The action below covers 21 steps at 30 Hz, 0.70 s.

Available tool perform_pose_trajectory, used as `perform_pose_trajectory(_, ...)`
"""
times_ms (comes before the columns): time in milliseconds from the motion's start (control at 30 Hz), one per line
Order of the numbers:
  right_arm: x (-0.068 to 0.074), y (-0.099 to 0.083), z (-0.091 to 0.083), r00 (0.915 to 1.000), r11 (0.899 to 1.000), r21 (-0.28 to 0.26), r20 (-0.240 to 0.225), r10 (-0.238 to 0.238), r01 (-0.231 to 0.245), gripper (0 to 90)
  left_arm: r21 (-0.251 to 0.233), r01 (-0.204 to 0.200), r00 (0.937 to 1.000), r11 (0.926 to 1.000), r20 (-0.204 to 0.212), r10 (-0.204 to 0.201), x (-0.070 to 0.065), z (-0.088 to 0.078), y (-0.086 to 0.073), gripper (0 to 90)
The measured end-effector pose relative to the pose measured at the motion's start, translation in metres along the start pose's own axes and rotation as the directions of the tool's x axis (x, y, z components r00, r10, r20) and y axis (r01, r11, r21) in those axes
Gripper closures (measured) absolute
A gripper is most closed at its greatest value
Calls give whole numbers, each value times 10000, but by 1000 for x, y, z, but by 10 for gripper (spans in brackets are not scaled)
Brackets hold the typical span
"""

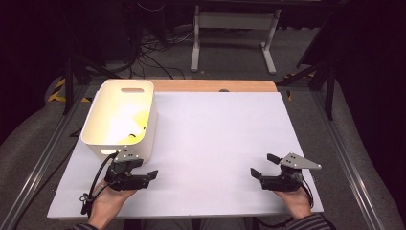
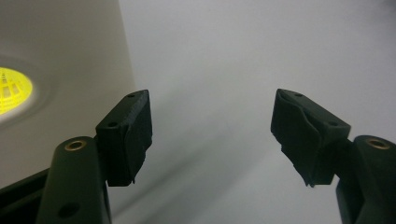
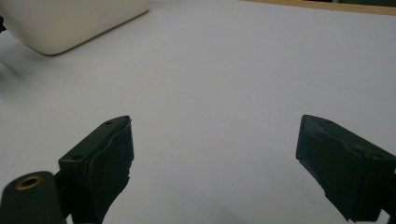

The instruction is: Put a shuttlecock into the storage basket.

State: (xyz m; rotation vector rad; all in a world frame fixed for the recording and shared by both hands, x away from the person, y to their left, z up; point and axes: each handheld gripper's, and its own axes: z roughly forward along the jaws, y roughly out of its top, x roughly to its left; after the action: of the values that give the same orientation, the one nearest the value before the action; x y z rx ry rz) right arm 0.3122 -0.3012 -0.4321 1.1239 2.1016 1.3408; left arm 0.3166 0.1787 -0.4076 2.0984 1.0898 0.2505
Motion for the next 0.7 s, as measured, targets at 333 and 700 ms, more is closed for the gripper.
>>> perform_pose_trajectory(333, 1, -1, -2, 10000, 10000, -46, -81, 16, -16, 117, -133, 192, 9997, 9997, -133, -193, 7, -6, -7, 302)
perform_pose_trajectory(700, 1, -1, -4, 10000, 9999, -118, -75, 48, -49, 117, -239, 334, 9991, 9992, -246, -340, 11, -11, -13, 299)
